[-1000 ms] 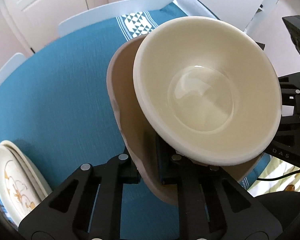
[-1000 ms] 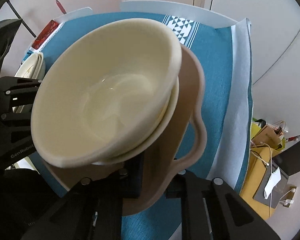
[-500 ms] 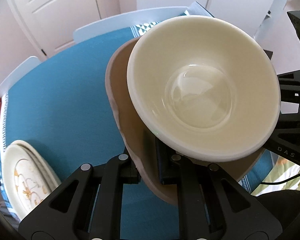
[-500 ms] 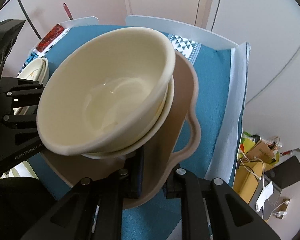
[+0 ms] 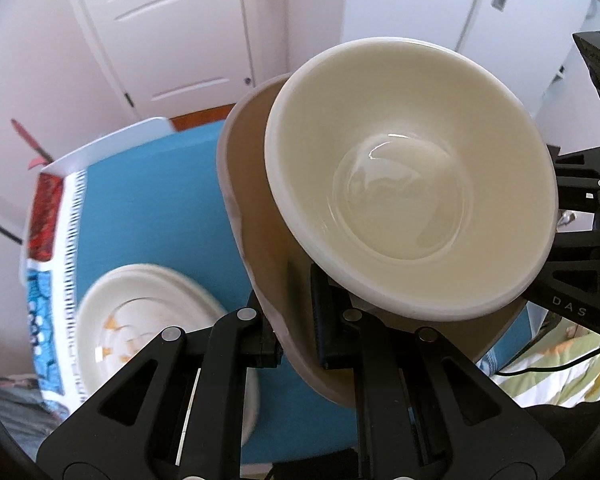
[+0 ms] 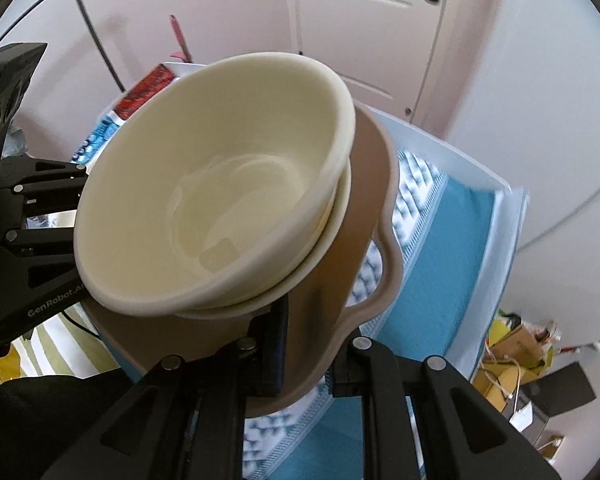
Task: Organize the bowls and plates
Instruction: 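Carry the taupe basin with both grippers over the plate stack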
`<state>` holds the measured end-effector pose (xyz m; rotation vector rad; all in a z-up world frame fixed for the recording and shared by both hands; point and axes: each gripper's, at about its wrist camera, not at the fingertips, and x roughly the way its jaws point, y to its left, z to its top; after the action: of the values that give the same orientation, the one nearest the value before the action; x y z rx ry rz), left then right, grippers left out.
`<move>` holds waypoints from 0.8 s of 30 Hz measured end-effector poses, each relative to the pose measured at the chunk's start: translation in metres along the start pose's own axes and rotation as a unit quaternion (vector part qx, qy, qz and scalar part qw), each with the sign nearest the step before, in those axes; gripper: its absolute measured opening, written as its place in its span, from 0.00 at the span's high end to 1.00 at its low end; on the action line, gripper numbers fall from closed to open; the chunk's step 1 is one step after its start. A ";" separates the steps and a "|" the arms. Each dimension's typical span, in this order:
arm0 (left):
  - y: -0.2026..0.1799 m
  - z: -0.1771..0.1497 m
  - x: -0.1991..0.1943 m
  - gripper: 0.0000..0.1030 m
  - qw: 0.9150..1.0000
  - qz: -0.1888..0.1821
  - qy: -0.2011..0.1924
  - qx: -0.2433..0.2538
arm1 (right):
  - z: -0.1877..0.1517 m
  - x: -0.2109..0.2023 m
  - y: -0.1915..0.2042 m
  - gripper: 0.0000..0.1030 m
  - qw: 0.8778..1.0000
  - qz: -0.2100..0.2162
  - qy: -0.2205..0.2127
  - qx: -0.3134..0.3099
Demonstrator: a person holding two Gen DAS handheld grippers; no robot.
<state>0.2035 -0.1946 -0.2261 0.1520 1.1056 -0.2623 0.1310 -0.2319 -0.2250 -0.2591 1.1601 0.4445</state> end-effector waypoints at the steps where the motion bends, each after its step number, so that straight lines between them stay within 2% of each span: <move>1: 0.007 -0.002 -0.005 0.91 1.000 0.002 -0.002 -0.002 | 0.006 -0.002 0.009 0.86 1.000 0.002 0.000 -0.002; 10: 0.096 -0.047 -0.036 0.91 1.000 -0.001 0.008 0.005 | 0.033 0.012 0.095 0.87 1.000 0.010 0.011 0.008; 17: 0.161 -0.084 -0.022 0.91 0.999 -0.014 0.037 0.017 | 0.041 0.047 0.161 0.87 0.999 0.017 0.033 0.031; 24: 0.188 -0.108 -0.007 0.91 0.998 -0.031 0.052 0.027 | 0.039 0.075 0.196 0.87 0.997 0.016 0.052 0.055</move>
<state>0.1607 0.0142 -0.2695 0.1816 1.2088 -0.3431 0.0959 -0.0272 -0.2732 -0.1710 1.2885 0.3969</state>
